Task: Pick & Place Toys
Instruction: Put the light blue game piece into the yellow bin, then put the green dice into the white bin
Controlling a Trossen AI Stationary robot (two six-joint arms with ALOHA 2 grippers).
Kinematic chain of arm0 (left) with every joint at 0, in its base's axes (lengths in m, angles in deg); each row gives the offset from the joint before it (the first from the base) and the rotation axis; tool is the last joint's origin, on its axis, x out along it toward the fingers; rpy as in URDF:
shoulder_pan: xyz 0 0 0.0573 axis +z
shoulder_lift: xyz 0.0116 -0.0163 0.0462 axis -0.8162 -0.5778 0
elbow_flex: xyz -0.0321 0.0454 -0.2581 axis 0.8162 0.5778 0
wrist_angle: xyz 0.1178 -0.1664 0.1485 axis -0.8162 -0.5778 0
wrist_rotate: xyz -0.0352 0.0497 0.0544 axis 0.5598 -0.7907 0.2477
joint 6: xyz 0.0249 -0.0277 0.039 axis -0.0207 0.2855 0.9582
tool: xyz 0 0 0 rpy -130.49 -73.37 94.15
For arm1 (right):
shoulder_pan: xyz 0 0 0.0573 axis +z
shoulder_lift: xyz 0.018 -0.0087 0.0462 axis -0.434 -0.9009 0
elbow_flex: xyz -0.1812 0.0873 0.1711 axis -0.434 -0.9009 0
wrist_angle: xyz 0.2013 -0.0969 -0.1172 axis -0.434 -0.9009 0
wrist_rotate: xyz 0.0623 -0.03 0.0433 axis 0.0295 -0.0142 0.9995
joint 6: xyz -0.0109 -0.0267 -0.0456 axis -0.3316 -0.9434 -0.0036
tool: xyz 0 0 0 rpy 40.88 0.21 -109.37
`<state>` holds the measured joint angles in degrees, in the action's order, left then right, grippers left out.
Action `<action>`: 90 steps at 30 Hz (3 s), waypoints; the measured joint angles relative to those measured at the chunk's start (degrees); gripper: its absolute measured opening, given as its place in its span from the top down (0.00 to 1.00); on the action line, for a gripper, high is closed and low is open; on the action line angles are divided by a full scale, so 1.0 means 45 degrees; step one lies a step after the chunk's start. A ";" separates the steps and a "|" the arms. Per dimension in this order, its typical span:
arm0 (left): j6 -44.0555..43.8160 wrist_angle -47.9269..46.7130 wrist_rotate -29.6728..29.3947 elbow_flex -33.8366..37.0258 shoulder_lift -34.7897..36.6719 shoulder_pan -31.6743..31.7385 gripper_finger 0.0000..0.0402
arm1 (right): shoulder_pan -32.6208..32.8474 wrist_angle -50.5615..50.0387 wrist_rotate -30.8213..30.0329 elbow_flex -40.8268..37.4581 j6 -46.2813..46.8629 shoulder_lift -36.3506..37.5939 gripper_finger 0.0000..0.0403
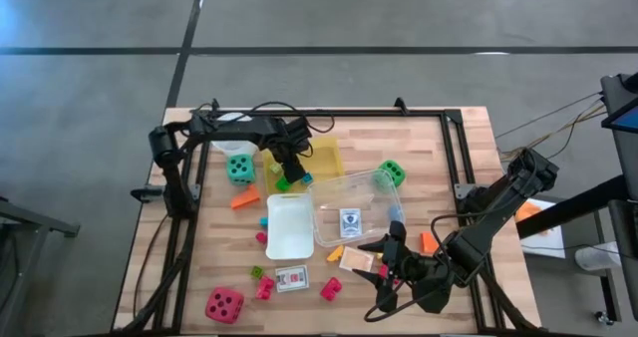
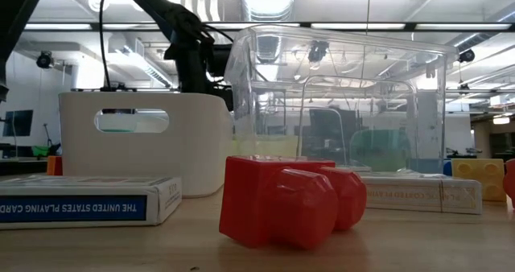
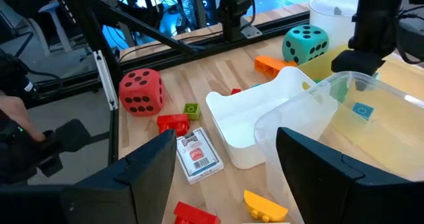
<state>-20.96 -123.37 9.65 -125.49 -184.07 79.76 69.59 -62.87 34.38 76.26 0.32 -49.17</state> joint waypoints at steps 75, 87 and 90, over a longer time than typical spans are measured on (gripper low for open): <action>-0.0767 -0.0936 0.0474 -0.0224 0.0121 -0.0155 0.25 | 0.0000 -0.0001 0.0000 -0.0002 0.0001 0.0000 0.36; -0.0767 -0.2545 0.0460 -0.0973 0.0817 -0.0180 0.25 | 0.0002 -0.0007 0.0000 -0.0002 0.0001 0.0000 0.36; -0.0776 -0.2577 0.0441 -0.0973 0.1559 -0.0180 0.25 | 0.0000 -0.0009 0.0002 -0.0002 0.0001 0.0000 0.36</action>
<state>-24.45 -134.97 11.63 -129.87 -177.05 78.95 69.59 -62.91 34.39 76.25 0.32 -49.17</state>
